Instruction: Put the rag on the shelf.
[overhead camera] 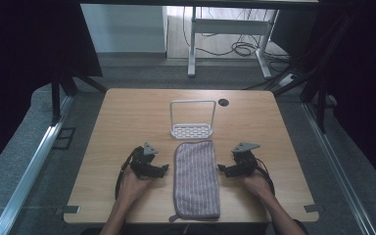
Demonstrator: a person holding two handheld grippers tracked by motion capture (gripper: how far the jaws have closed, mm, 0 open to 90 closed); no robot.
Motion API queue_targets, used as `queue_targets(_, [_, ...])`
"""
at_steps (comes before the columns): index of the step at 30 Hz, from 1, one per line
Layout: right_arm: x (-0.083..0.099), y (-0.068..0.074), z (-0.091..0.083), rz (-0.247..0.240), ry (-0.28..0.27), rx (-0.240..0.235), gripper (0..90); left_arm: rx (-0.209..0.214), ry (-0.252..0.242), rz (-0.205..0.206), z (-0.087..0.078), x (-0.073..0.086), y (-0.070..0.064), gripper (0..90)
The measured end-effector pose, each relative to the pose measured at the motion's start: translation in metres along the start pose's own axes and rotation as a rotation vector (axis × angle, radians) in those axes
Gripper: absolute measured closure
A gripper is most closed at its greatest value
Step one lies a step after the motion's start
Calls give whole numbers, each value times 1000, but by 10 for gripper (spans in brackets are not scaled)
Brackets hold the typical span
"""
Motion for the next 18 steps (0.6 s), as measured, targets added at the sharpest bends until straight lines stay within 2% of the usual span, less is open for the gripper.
queue_targets(4, [0,0,0,-4,0,-7,108,-9,-5,-8,-1,1,1,136])
queue_targets(18, [-1,0,0,-7,4,-6,107,-9,-6,-9,-1,1,1,135])
Point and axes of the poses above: each handheld gripper's, and its own axes: z roughly forward along the jaws, x roughly out of its underside, y roughly to its left, the point moved 8 cm from there along z, roughly forward along the jaws, and after that the axes turned 9 degrees about z, right-handed, at the moved point
